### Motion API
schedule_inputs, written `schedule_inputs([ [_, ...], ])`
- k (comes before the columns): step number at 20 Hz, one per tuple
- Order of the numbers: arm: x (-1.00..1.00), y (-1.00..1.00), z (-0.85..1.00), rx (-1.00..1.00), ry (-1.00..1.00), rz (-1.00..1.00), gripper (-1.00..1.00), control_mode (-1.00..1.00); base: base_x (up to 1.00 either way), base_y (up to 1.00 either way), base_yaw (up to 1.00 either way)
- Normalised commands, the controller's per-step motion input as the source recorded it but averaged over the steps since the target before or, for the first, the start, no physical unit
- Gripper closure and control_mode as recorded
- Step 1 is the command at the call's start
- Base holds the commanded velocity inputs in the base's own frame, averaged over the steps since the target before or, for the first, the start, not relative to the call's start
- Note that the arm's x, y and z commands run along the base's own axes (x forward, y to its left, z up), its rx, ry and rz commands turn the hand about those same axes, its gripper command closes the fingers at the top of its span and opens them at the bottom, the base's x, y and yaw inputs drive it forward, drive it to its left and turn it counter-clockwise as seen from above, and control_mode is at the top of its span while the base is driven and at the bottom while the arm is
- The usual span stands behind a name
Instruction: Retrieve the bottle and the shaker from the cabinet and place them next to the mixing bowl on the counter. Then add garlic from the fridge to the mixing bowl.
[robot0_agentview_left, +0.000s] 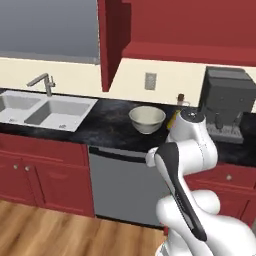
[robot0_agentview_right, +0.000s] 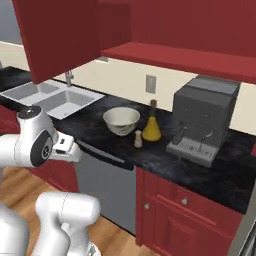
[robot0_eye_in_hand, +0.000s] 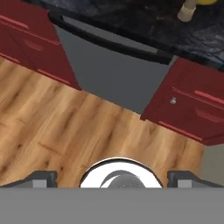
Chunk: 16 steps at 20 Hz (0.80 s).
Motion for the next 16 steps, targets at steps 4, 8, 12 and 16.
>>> schedule_inputs([
  [4,0.0,0.0,0.0,0.0,0.0,0.0,-1.0,1.0,-0.45,0.24,0.8],
  [8,0.0,0.0,0.0,0.0,0.0,0.0,-1.0,1.0,-0.08,0.21,0.97],
  [12,0.0,0.0,0.0,0.0,0.0,0.0,-1.0,1.0,-0.01,0.24,0.97],
  [16,0.0,0.0,0.0,0.0,0.0,0.0,-1.0,1.0,0.05,0.46,0.78],
])
